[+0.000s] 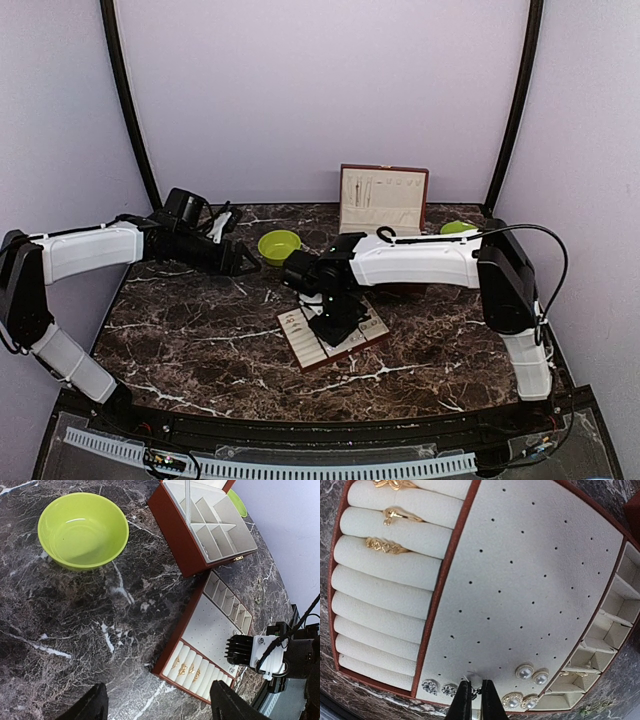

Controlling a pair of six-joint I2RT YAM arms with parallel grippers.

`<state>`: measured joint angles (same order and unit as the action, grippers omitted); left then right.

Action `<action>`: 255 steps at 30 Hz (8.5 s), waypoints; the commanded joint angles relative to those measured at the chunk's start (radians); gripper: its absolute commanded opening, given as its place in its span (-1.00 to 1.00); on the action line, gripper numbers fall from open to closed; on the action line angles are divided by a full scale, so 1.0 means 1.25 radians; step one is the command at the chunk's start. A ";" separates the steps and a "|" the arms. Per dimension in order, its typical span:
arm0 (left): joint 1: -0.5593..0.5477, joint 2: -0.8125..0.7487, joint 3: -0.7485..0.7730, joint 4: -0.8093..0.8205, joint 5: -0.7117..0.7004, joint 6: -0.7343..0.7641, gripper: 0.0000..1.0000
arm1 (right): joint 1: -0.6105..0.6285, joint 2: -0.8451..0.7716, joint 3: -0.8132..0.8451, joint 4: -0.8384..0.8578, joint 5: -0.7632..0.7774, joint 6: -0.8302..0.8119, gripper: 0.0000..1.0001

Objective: Organize the mixed jewelry
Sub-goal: Place the earring in the earring holder, then adjust the earring on the earring holder.

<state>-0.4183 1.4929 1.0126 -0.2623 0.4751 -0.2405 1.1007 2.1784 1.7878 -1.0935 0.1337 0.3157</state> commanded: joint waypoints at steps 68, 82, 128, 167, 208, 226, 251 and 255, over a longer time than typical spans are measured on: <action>-0.003 -0.019 -0.009 0.005 0.026 -0.006 0.45 | 0.008 0.057 0.064 -0.026 0.010 -0.028 -0.91; -0.003 -0.017 -0.010 0.005 0.027 -0.008 0.45 | 0.007 0.055 0.054 -0.041 0.033 -0.029 -0.90; -0.003 -0.013 -0.009 0.005 0.021 -0.005 0.45 | 0.005 0.057 0.148 -0.050 0.038 -0.037 -0.38; -0.003 -0.015 -0.009 0.002 0.017 -0.005 0.45 | -0.033 -0.083 -0.097 0.131 -0.057 0.196 -0.39; -0.003 -0.019 -0.009 0.003 0.022 -0.005 0.45 | -0.033 -0.060 -0.088 0.142 -0.083 0.192 -0.49; -0.003 -0.020 -0.009 0.004 0.024 -0.006 0.45 | -0.031 -0.063 -0.062 0.131 -0.074 0.191 -0.51; -0.003 -0.027 -0.010 0.004 0.026 -0.007 0.45 | -0.015 -0.078 -0.062 0.141 -0.053 0.213 -0.54; -0.003 -0.026 -0.011 0.004 0.025 -0.007 0.45 | -0.028 -0.101 -0.084 0.145 -0.012 0.233 -0.49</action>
<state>-0.4183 1.4925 1.0126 -0.2619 0.4942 -0.2478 1.0733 2.1014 1.6882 -0.9211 0.0574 0.5720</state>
